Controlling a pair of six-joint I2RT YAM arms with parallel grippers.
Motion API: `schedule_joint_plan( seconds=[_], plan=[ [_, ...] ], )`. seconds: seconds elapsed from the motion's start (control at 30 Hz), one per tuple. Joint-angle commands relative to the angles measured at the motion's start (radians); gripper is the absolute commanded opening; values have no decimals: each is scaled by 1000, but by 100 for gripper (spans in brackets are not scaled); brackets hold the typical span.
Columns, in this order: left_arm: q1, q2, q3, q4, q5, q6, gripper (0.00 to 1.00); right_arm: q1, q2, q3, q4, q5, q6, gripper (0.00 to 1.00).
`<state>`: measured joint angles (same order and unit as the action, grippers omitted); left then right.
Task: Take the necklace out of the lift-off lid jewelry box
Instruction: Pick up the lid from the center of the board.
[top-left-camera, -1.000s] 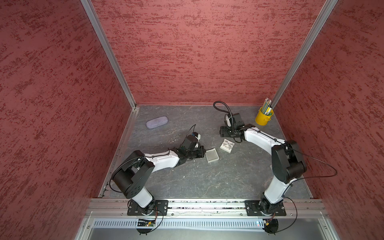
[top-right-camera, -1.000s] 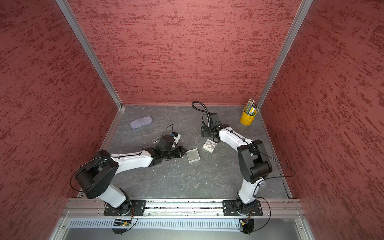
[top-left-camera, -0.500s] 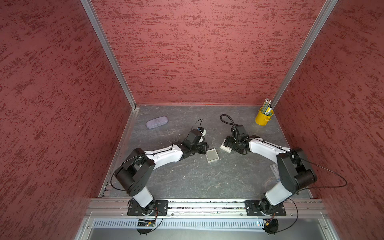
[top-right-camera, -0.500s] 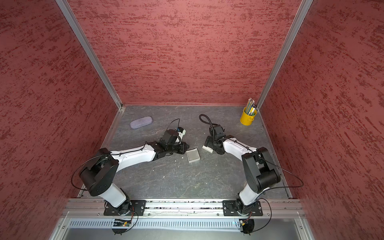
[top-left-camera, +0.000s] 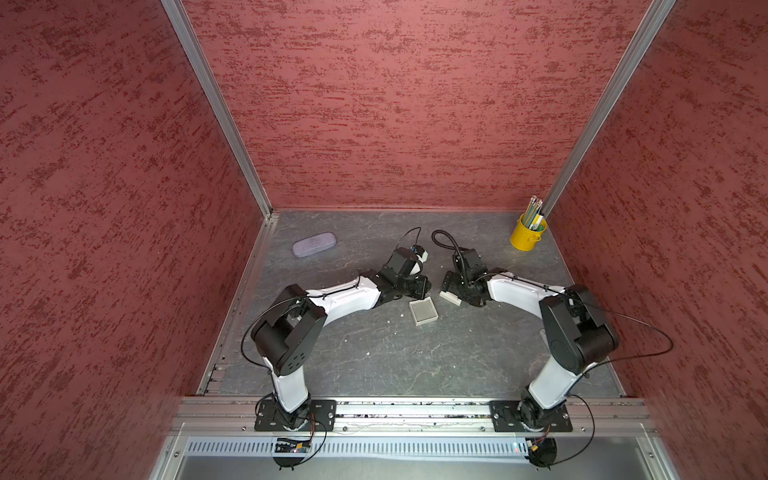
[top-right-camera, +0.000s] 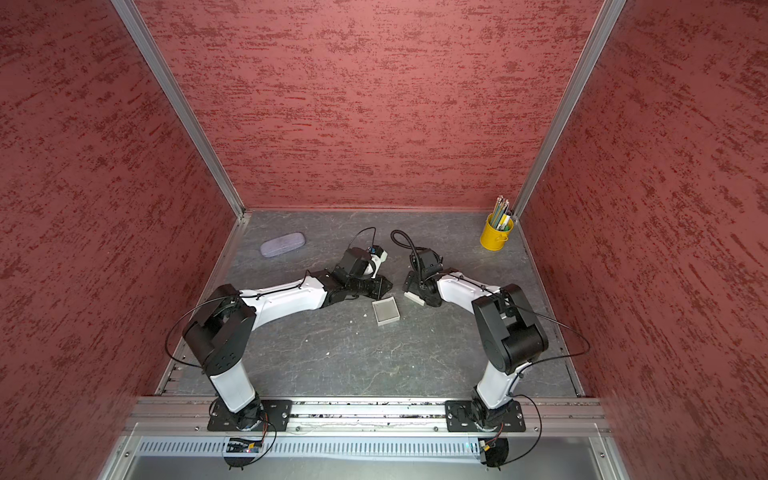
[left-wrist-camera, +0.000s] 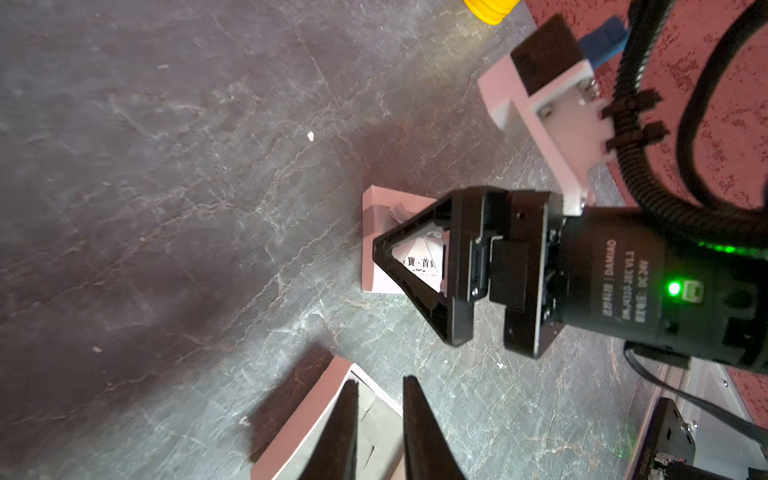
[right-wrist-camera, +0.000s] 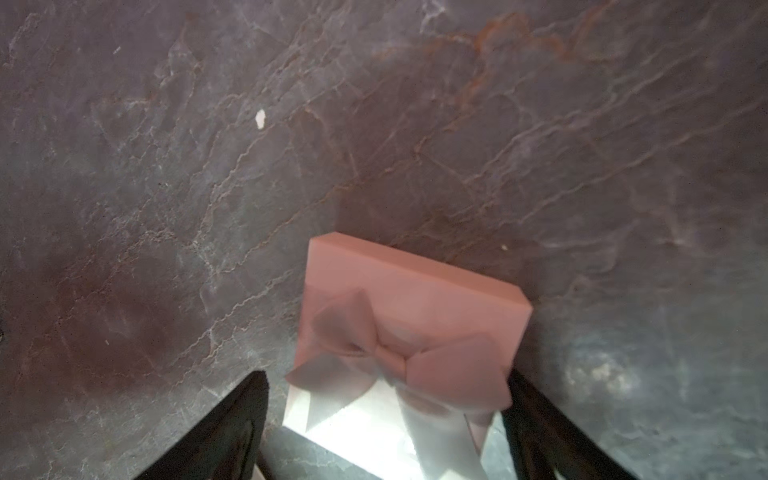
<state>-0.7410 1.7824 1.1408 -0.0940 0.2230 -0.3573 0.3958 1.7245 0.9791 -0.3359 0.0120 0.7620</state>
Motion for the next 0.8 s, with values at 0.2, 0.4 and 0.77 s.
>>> schedule_joint_plan(
  seconds=[0.2, 0.4, 0.77],
  plan=[
    [3, 15, 7, -3, 11, 19, 22, 2, 86, 108, -35, 60, -24, 88],
    [12, -6, -21, 4, 4, 18, 22, 2, 118, 125, -53, 60, -48, 79],
    [19, -21, -51, 17, 3, 1, 22, 21, 145, 171, -132, 99, -130, 86]
  ],
)
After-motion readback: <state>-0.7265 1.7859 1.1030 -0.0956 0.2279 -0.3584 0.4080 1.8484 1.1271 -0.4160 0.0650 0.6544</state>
